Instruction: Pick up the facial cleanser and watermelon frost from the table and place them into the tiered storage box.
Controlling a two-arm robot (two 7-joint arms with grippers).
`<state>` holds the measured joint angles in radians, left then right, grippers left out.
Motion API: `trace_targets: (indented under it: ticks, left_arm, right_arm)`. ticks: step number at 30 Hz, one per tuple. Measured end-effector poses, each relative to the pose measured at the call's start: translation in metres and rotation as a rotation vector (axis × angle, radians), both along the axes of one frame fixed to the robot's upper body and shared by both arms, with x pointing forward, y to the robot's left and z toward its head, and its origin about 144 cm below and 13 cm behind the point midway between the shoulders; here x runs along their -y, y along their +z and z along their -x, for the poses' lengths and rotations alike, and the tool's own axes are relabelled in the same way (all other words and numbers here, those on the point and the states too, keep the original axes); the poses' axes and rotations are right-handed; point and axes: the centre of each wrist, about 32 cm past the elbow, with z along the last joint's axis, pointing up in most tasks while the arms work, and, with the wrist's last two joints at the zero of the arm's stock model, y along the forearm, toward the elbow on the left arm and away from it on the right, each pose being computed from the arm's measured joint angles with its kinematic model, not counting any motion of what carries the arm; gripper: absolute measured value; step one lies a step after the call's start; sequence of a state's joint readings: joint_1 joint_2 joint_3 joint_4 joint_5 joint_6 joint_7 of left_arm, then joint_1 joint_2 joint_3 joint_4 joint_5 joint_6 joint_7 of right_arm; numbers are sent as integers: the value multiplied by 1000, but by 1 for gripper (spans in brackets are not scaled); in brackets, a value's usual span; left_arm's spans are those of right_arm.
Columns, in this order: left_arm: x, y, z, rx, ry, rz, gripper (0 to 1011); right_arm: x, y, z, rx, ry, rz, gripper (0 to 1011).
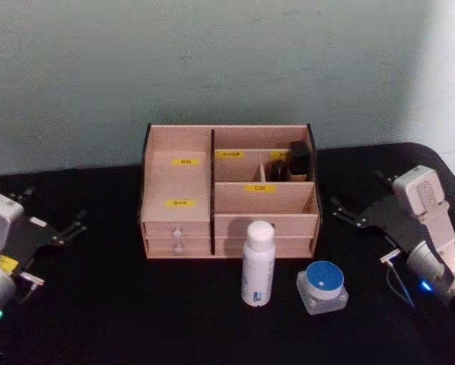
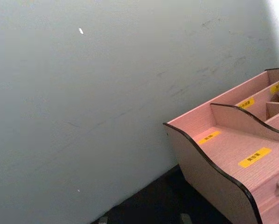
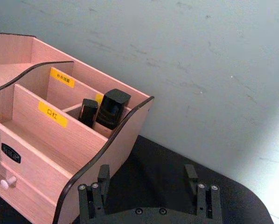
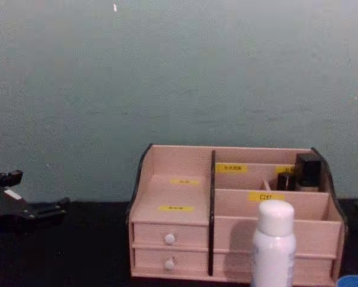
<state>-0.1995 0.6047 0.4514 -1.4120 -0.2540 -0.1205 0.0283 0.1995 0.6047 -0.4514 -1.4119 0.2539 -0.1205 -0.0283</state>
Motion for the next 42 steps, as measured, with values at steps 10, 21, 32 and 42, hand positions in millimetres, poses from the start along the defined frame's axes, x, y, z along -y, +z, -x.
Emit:
trace_targets:
  ticks: [10,21,32,42]
  left_arm:
    - [0,0,0,0,0,0,1001]
    - [0,0,0,0,0,0,1001]
    - [0,0,0,0,0,0,1001]
    - [0,0,0,0,0,0,1001]
  right_arm:
    - [0,0,0,0,0,0,1002]
    - [0,0,0,0,0,0,1003]
    - [0,0,0,0,0,0,1002]
    - [1,5,3,14,-10,-34,1002]
